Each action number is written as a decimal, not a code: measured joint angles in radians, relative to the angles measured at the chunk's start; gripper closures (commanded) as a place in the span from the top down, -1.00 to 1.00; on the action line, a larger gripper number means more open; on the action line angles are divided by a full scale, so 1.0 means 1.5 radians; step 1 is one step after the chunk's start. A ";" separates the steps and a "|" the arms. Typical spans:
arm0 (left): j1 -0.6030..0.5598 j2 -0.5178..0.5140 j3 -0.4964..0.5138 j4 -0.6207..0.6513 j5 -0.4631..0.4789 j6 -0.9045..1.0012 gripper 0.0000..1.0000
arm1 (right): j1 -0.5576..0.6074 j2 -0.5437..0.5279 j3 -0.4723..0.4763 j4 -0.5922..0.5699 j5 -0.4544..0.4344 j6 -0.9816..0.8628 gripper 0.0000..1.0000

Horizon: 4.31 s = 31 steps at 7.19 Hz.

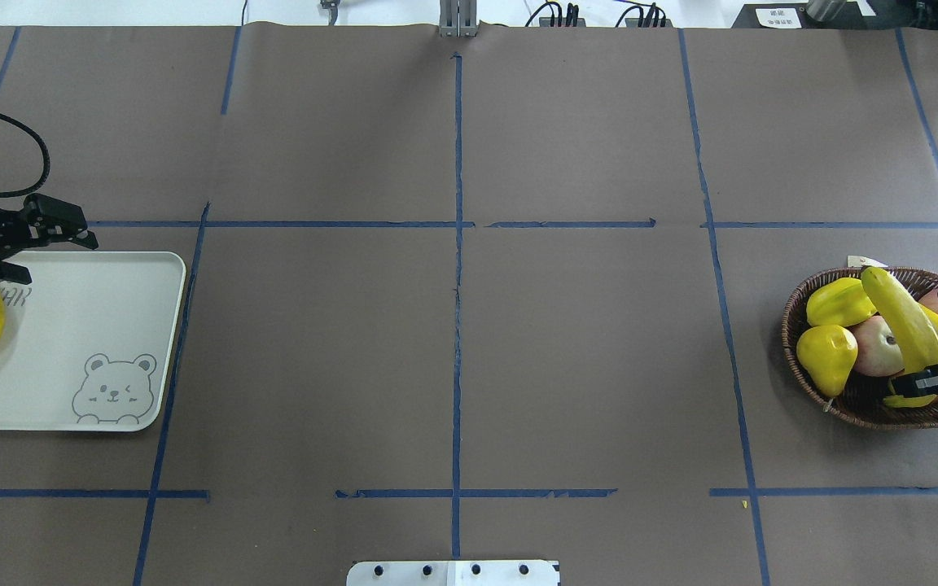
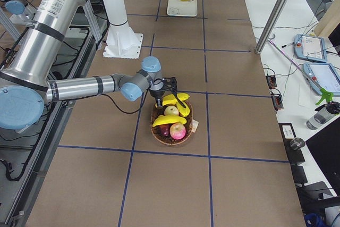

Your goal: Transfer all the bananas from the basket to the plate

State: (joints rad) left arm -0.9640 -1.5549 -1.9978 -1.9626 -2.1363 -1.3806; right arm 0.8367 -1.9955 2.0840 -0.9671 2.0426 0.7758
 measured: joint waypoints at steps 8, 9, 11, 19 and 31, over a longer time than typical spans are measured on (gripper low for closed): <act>0.109 -0.227 -0.001 -0.014 -0.002 -0.103 1.00 | -0.063 0.312 0.003 0.023 0.022 0.214 -0.75; 0.137 -0.259 0.001 -0.019 -0.001 -0.114 1.00 | -0.099 0.344 0.003 0.024 -0.011 0.255 -0.75; 0.168 -0.314 0.008 -0.025 0.006 -0.144 1.00 | -0.173 0.408 0.000 0.024 -0.074 0.313 -0.75; 0.244 -0.403 0.015 -0.027 0.126 -0.233 0.99 | -0.332 0.590 -0.058 -0.040 -0.225 0.377 -0.60; 0.271 -0.403 0.029 -0.053 0.144 -0.235 -1.00 | -0.342 0.618 -0.054 -0.060 -0.222 0.419 0.99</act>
State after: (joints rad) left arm -0.5569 -2.1593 -1.9543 -2.0415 -1.9205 -1.7336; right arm 0.3233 -1.0686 2.0033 -1.0570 1.7090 1.4044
